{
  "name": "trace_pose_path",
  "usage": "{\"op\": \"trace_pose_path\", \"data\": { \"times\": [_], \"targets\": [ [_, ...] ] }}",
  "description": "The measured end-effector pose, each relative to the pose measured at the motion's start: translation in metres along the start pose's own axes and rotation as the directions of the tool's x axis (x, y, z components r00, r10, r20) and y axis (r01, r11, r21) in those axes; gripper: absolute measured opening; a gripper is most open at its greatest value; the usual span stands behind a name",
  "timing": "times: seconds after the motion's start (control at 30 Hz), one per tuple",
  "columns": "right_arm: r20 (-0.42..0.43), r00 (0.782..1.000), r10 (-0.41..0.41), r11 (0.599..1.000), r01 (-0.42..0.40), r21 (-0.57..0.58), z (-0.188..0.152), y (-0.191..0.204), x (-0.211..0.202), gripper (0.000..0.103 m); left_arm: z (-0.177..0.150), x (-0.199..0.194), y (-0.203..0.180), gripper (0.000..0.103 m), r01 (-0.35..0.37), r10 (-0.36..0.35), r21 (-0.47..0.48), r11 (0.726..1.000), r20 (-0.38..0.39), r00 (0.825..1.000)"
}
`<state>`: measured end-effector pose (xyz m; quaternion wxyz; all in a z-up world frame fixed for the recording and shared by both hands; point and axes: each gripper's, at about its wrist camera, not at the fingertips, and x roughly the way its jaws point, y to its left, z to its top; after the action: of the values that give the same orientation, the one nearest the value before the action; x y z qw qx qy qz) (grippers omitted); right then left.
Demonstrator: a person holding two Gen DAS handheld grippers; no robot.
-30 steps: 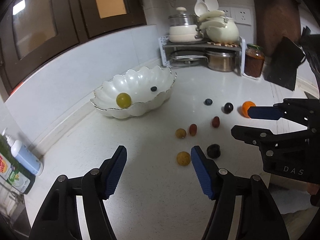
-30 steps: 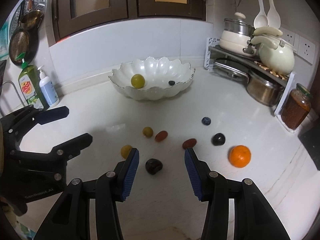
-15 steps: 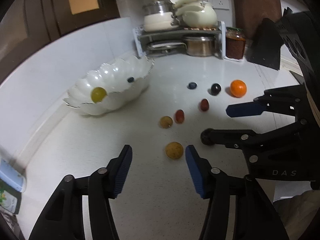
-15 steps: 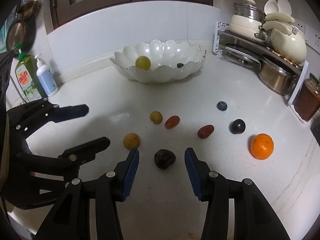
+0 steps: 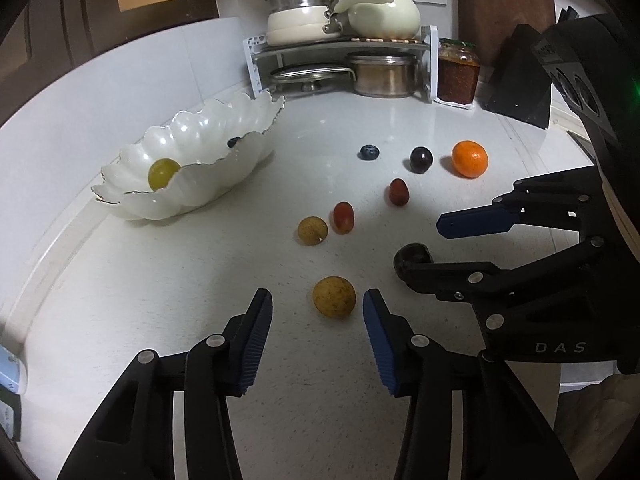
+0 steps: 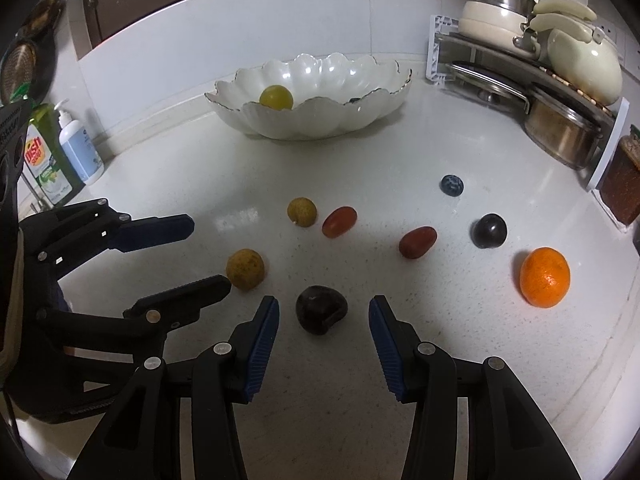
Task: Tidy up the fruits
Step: 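Grasp the brown round fruit with the left tool while the right tool grasps a dark plum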
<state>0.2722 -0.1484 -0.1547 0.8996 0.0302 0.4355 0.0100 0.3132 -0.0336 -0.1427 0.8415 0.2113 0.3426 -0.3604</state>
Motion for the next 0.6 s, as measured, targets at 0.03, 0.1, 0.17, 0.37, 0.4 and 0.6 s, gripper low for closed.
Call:
{"op": "trace_pose_path", "data": {
  "times": [0.03, 0.1, 0.17, 0.37, 0.4, 0.6],
  "targets": [
    [-0.003, 1.000, 0.003, 1.000, -0.003, -0.001, 0.000, 0.000, 0.001, 0.048, 0.000, 0.002, 0.000, 0.046, 0.008, -0.008, -0.001, 1.000, -0.003, 1.000],
    [-0.007, 1.000, 0.007, 1.000, -0.007, 0.001, -0.001, -0.001, 0.003, 0.048, -0.001, 0.004, 0.000, 0.045, 0.015, -0.015, -0.004, 1.000, -0.008, 1.000],
    [-0.012, 1.000, 0.010, 1.000, -0.010, 0.009, 0.000, -0.002, 0.006, 0.048, -0.001, 0.007, 0.002, 0.045, 0.026, -0.026, -0.016, 1.000, -0.013, 1.000],
    [-0.021, 1.000, 0.018, 1.000, -0.018, 0.025, 0.001, -0.008, 0.010, 0.048, 0.000, 0.016, 0.002, 0.043, 0.047, -0.048, -0.038, 0.998, -0.023, 0.999],
    [-0.026, 0.999, 0.024, 0.999, -0.023, 0.032, 0.001, -0.010, 0.011, 0.048, 0.001, 0.017, 0.002, 0.043, 0.050, -0.051, -0.039, 0.998, -0.025, 0.998],
    [-0.023, 0.998, 0.051, 0.998, -0.049, 0.048, 0.000, -0.013, 0.013, 0.046, 0.003, 0.024, 0.000, 0.038, 0.052, -0.054, -0.042, 0.998, -0.044, 0.998]
  ]
}}
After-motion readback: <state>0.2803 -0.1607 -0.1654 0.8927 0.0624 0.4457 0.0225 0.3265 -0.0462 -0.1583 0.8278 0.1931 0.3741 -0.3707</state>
